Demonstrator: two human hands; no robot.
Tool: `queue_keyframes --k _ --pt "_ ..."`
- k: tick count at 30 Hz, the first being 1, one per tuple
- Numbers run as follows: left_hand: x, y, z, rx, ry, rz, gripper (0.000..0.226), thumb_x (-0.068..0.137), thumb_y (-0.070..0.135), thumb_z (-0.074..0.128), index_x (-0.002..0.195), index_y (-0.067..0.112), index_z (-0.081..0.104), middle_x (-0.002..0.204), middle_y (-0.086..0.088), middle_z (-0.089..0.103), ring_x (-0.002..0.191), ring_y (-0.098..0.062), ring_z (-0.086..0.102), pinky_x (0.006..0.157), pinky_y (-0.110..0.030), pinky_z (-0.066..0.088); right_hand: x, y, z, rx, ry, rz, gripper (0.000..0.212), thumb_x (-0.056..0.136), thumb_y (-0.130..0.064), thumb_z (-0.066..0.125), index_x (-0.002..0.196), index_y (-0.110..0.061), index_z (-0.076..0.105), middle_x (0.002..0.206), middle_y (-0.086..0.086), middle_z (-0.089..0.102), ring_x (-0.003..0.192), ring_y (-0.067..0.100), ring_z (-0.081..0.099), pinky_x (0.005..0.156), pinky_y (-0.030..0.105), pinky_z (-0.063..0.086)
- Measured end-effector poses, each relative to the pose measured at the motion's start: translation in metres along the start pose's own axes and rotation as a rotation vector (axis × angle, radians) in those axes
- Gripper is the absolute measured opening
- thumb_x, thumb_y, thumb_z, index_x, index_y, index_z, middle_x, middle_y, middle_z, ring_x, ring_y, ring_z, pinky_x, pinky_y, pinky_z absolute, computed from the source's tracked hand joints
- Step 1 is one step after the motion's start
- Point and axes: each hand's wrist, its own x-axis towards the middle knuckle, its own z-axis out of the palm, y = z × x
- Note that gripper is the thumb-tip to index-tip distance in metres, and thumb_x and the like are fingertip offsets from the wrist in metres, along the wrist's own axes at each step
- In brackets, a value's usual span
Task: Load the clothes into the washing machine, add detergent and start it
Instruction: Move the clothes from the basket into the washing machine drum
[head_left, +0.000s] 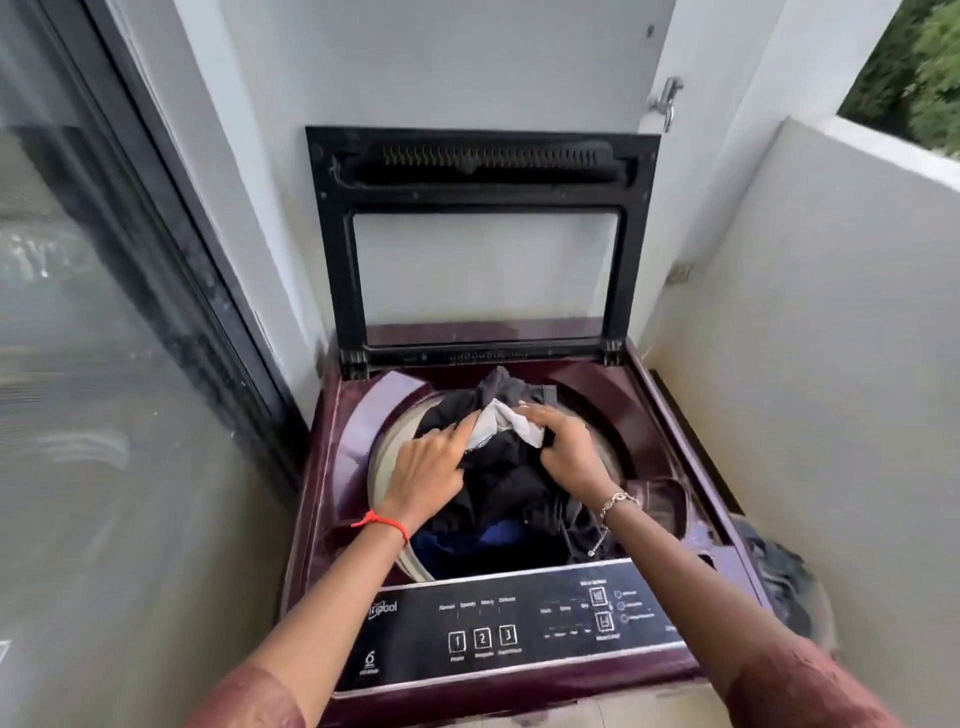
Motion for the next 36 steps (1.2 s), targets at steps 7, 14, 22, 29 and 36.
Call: queue_keyframes --k 7,14,22,29,36 --pt "0.001 -0.010 0.057 -0.060 -0.223 -0.059 0.073 0.077 -0.001 0.046 0.145 0.018 0.025 0.107 -0.009 0.067 0.095 -0.033 0.063 0.071 -0.040 0.046 0.011 0.050 0.038 -0.228 -0.358 0.053 0.073 0.068 0.019 0.039 0.132 -0.013 0.049 0.140 0.008 0.048 0.132 0.023 0.041 0.109 0.031 0.032" --pt "0.000 -0.020 0.099 0.008 -0.495 -0.054 0.070 0.083 -0.001 0.044 0.146 0.017 0.021 0.109 -0.013 0.065 0.100 -0.035 0.061 0.078 -0.041 0.046 0.013 0.090 0.069 -0.397 -0.731 0.148 0.082 0.081 0.016 0.040 0.147 -0.026 0.015 0.156 0.011 0.006 0.143 0.034 0.012 0.117 0.041 0.017" --pt "0.005 -0.013 0.113 -0.222 -0.917 -0.047 0.091 0.080 0.040 0.068 0.149 0.020 0.012 0.137 -0.016 0.046 0.126 -0.030 0.045 0.100 -0.039 0.037 0.015 0.115 0.069 -0.505 -0.989 0.286 0.079 0.082 -0.021 0.068 0.146 -0.027 0.022 0.156 0.013 0.009 0.143 0.026 0.019 0.115 0.038 0.023" --pt "0.017 0.006 0.101 -0.290 -0.848 -0.003 0.087 0.080 0.049 0.064 0.147 0.024 0.016 0.143 -0.010 0.042 0.128 -0.027 0.044 0.101 -0.039 0.036 0.012 0.107 0.044 -0.485 -0.896 0.318 0.067 0.085 -0.025 0.064 0.143 -0.013 0.031 0.147 0.012 0.033 0.138 0.024 0.028 0.111 0.032 0.025" --pt "0.046 0.036 0.065 -0.314 -0.582 0.076 0.061 0.086 0.051 0.055 0.138 0.028 0.036 0.132 0.002 0.056 0.120 -0.023 0.053 0.096 -0.040 0.041 0.001 0.090 -0.010 -0.383 -0.448 0.291 0.040 0.089 -0.013 0.056 0.127 -0.006 0.051 0.133 0.015 0.050 0.127 0.027 0.043 0.107 0.032 0.030"
